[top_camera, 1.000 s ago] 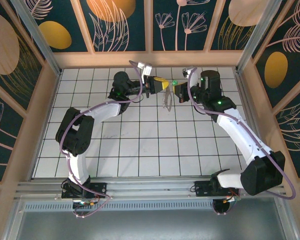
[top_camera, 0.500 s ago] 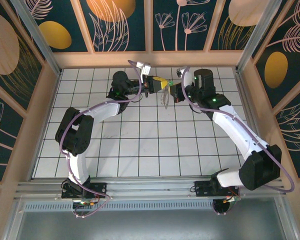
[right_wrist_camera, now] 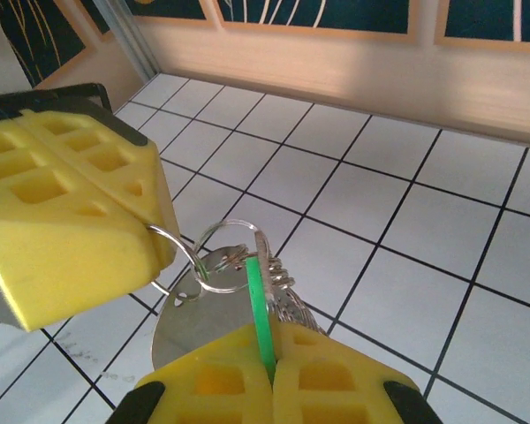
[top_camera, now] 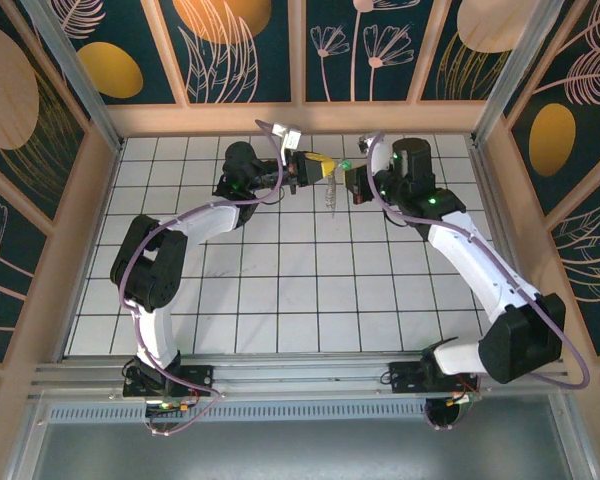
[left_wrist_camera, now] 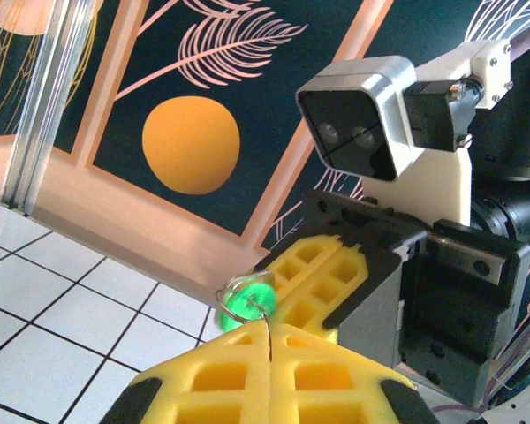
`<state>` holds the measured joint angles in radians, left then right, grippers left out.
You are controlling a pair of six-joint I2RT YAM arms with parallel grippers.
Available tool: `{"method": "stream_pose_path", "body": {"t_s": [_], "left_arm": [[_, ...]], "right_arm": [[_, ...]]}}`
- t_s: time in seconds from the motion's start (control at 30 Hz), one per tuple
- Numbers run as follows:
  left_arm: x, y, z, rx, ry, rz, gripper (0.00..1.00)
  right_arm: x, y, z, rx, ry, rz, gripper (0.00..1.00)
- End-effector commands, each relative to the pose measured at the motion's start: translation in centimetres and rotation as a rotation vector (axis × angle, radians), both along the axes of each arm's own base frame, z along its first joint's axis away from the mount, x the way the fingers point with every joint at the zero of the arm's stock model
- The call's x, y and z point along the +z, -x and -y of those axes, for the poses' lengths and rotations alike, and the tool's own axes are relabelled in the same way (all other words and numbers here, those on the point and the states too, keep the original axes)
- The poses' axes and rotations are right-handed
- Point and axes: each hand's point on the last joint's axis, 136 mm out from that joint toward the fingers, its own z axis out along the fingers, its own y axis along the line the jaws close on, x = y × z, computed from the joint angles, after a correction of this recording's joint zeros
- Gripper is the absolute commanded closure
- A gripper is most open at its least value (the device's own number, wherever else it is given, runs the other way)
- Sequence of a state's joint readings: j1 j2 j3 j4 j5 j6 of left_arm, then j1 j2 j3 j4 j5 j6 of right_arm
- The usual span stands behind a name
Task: Put the keys on the keyring
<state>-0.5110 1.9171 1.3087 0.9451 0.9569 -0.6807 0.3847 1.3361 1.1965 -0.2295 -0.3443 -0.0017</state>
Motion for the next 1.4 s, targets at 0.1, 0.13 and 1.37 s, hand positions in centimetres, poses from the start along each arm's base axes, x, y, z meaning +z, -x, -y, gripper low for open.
{"method": "stream_pose_path", "body": {"t_s": [0.1, 0.13, 1.37], "left_arm": [[2.2, 1.8, -0.1, -0.049, 0.029, 0.084, 1.0], [2.2, 1.8, 0.0, -0.05, 0.029, 0.084, 1.0], [1.8, 1.1, -0.3, 0.001, 0.057, 0.045, 0.88]], "right_arm": [[1.8, -0.6, 2.3, -0.068, -0.022, 0.049, 1.0], [1.9, -0.6, 2.2, -0.059, -0.026, 0.046, 1.0], [2.1, -2.1, 1.7, -0.068, -0.016, 0.043, 1.0]]}}
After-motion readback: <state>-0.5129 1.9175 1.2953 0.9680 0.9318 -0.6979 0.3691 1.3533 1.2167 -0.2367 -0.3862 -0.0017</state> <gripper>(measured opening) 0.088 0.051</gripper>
